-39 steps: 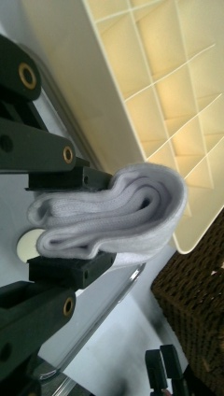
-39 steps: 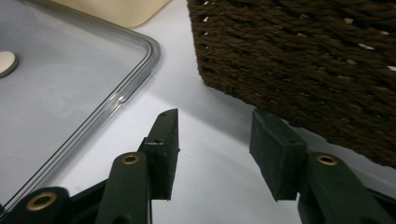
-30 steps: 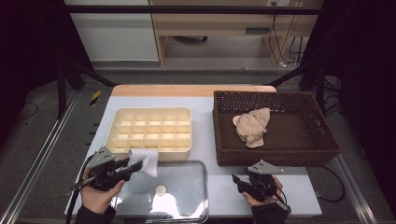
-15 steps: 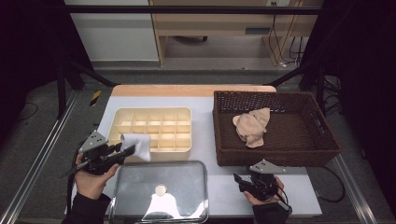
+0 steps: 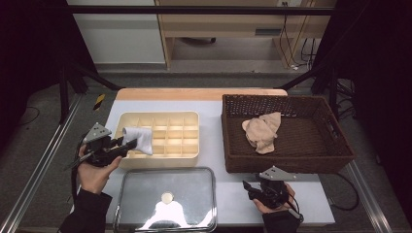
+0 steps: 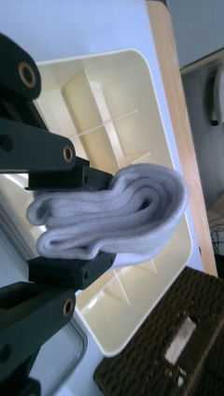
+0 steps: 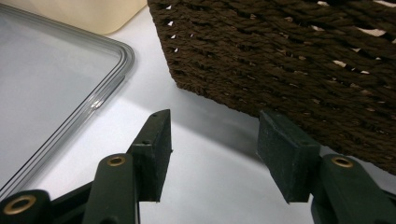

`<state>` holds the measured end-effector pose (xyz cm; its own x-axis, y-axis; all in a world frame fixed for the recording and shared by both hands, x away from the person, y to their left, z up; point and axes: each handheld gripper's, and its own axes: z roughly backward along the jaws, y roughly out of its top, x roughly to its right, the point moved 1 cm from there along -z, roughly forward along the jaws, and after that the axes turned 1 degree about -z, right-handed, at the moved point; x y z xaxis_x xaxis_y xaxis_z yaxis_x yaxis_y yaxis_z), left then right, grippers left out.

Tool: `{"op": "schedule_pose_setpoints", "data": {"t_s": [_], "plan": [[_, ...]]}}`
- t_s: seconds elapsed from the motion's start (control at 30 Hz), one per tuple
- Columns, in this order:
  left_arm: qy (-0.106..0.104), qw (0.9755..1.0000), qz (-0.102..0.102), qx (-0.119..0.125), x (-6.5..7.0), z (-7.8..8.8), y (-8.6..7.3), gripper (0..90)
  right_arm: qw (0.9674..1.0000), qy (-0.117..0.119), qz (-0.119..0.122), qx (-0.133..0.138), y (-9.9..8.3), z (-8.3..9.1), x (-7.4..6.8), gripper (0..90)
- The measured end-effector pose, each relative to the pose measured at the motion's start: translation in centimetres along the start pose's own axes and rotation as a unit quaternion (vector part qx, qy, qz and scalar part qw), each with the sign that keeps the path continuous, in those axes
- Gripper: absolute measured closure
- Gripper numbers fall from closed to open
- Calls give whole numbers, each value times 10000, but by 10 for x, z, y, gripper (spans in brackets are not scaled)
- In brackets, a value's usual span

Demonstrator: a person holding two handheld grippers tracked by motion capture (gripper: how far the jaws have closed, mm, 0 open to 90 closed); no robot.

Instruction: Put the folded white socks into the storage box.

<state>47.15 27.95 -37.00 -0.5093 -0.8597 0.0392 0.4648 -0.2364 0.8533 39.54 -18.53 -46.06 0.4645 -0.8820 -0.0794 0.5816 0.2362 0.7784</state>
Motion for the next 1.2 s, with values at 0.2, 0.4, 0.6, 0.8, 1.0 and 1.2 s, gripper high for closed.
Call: {"op": "schedule_pose_setpoints", "data": {"t_s": [0.2,0.4,0.6,0.8,1.0,1.2], "plan": [[225,9994,55,-252,-15,-15,-4,634,10000,17,76,17,-1,1,-2,458],[373,9976,58,-581,-26,-24,-18,635,10000,56,41,-35,-1,-1,-1,467],[502,9952,-82,-839,-31,-21,-27,635,9999,57,74,-41,-1,-1,-2,470],[378,9939,-178,-1019,-31,-21,-30,636,9999,78,74,-80,-1,-2,-3,473],[341,9904,-365,-1290,-22,-28,-26,637,9999,80,74,-103,-1,-2,-3,473],[328,9867,-418,-1535,-16,-35,-22,639,9999,103,76,-109,-1,-2,-3,473]]}}
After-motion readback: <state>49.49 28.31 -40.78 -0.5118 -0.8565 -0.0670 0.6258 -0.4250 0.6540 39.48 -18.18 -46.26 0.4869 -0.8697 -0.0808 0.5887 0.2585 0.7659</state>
